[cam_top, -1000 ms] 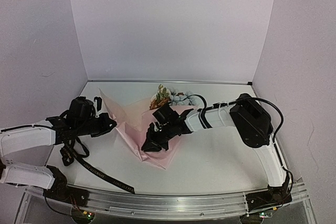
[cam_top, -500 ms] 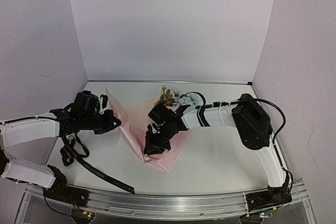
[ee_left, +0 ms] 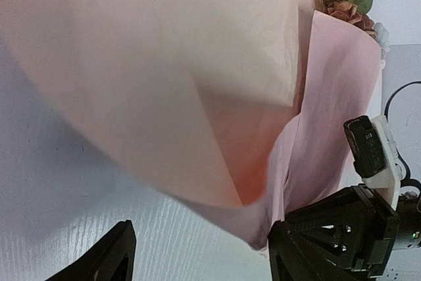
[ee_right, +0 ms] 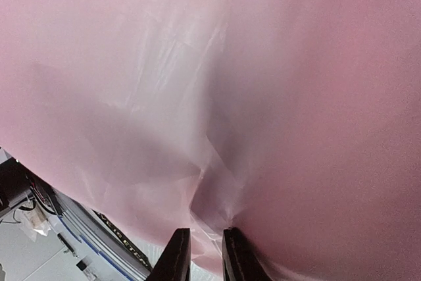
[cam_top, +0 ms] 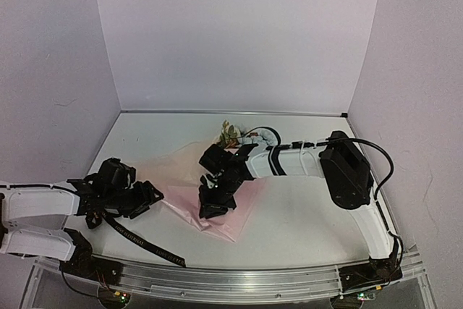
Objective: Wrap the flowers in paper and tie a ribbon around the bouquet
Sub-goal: Fold the 2/3-folded wrapping paper at the center of the board.
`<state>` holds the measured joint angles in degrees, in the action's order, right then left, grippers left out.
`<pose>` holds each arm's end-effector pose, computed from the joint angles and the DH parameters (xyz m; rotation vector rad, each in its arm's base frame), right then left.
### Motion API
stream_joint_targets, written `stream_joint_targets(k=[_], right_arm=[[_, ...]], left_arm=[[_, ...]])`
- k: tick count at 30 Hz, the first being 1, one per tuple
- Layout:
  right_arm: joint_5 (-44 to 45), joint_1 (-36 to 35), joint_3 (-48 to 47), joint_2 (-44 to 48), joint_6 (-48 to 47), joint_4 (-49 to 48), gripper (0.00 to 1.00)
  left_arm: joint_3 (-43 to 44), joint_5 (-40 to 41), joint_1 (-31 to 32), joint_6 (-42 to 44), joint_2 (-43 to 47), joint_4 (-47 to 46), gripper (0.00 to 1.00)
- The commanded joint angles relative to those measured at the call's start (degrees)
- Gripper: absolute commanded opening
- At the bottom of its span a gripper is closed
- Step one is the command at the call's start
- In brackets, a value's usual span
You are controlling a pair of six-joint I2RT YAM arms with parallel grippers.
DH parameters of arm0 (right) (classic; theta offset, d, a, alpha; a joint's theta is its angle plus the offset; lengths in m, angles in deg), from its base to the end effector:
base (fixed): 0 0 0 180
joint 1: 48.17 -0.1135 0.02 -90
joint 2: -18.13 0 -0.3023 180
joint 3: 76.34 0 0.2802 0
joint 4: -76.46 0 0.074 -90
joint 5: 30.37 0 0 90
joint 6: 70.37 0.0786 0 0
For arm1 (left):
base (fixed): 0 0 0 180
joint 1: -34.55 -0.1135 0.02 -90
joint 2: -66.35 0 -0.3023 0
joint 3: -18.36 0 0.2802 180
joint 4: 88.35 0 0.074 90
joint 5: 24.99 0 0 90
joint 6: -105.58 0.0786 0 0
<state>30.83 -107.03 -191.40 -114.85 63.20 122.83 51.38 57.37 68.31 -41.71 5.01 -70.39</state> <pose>0.2544 0.4943 0.1197 0.5482 -2.8209 -0.9717 0.1826 -0.1346 0.1361 -0.4560 2.5265 -0.8547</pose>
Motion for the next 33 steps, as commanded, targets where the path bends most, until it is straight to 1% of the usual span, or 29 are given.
stream_joint_targets(k=[1,3,4,7,10,11,13,14,16,18,21,25,29,33], right_arm=[[2.49,-1.38,-1.16,-2.51,-2.72,5.26,0.18],[2.56,-1.52,-1.39,-2.35,-3.18,5.27,0.18],[2.47,-1.6,-1.58,-2.28,-3.44,5.28,0.18],[2.22,-2.04,-2.13,-1.89,-4.88,5.41,0.21],[2.71,-2.61,-3.11,-1.77,-7.15,7.26,0.26],[2.89,-2.84,-3.46,-1.85,-7.8,7.88,0.27],[3.2,-3.28,-4.08,-2.2,-8.79,8.75,0.29],[3.53,-3.51,-4.43,-2.36,-9.28,9.32,0.31],[4.49,-4.2,-5.85,-3.02,-10.73,11.44,0.33],[5.95,-4.96,-7.35,-3.88,-12.2,13.81,0.35],[8.24,-5.61,-9.7,-5.58,-12.16,15.93,0.38],[11.99,-6.36,-11.48,-7.21,-11.43,18.05,0.41],[14.37,-7.26,-12.24,-7.55,-11.84,19.14,0.42],[11.54,-7.32,-12.29,-4.58,-12.53,19.0,0.39]], left_arm=[[-0.65,-2.21,0.0,-3.59,-2.13,-10.06,0.72],[-0.64,-2.5,0.08,-3.87,-3.61,-11.77,0.71],[-0.56,-2.5,0.08,-3.95,-4.55,-12.14,0.68],[-0.48,-1.8,0.07,-4.01,-6.36,-11.89,0.56],[0.3,-0.57,0.05,-4.04,-7.76,-9.28,0.36],[0.34,-0.35,0.07,-4.02,-7.9,-8.88,0.31],[0.29,0.2,0.04,-4.12,-7.84,-8.1,0.21],[0.31,0.4,0.05,-4.03,-7.79,-7.76,0.19],[0.27,0.44,0.04,-3.81,-7.68,-7.36,0.15],[0.32,0.19,0.03,-3.6,-7.38,-7.42,0.13],[0.37,-0.15,0.06,-3.37,-6.8,-7.38,0.08],[0.56,-0.41,0.08,-2.91,-5.66,-6.68,0.06],[0.91,-0.26,0.03,-2.14,-4.14,-5.97,0.04],[0.76,0.18,0.06,-1.86,-3.84,-4.33,0.03]])
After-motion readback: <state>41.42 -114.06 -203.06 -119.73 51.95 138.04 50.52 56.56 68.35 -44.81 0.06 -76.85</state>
